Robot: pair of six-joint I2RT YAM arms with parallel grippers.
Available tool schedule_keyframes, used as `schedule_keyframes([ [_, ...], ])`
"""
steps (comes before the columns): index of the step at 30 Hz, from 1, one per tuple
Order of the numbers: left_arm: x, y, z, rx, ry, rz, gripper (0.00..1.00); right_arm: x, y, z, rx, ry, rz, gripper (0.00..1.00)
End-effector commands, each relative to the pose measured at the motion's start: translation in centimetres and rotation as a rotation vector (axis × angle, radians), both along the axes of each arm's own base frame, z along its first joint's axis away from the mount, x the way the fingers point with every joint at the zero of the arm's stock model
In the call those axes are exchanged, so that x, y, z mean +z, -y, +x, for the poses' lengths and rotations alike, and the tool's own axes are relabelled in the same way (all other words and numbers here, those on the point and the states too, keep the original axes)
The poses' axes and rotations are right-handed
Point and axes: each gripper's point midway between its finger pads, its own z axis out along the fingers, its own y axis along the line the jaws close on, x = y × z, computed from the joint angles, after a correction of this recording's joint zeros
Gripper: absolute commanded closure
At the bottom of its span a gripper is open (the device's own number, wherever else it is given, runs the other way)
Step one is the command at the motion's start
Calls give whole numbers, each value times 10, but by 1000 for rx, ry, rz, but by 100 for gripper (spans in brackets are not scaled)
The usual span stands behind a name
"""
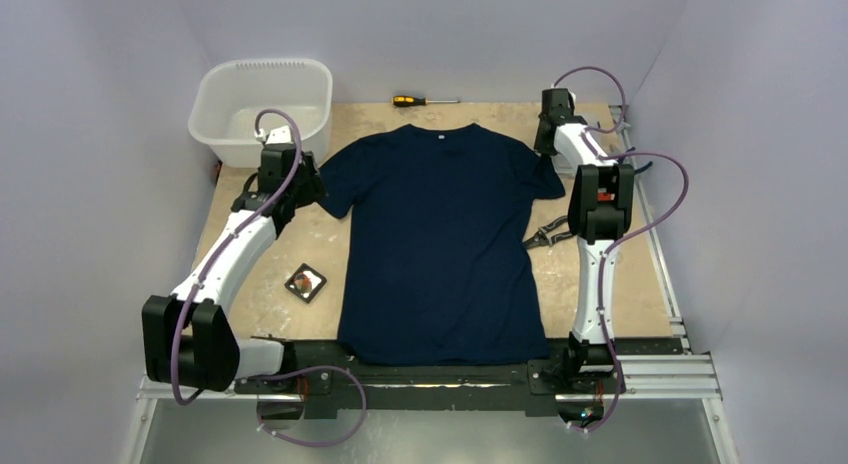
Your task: Pin the brooch onto the clothing
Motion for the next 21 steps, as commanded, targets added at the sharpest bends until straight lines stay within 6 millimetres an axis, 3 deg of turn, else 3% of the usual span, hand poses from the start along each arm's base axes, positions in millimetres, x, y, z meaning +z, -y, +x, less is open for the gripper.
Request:
schedule_keyframes([
  [1, 6, 31, 19, -62, 29, -6, 39, -3, 87, -6, -213, -16, -155, 100],
  [6, -9, 68, 40, -103, -11, 25, 42, -7, 90, 3, -219, -6, -146, 100],
  [12, -40, 88, 75, -93, -49, 22, 45, -4, 94, 2, -245, 6, -147, 99],
  [16, -72, 98, 99, -95, -98, 38, 46, -6, 92, -4, -255, -2, -134, 89],
  [21, -104, 100, 118, -74, -149, 62, 47, 6, 86, -7, -239, 20, -101, 66],
])
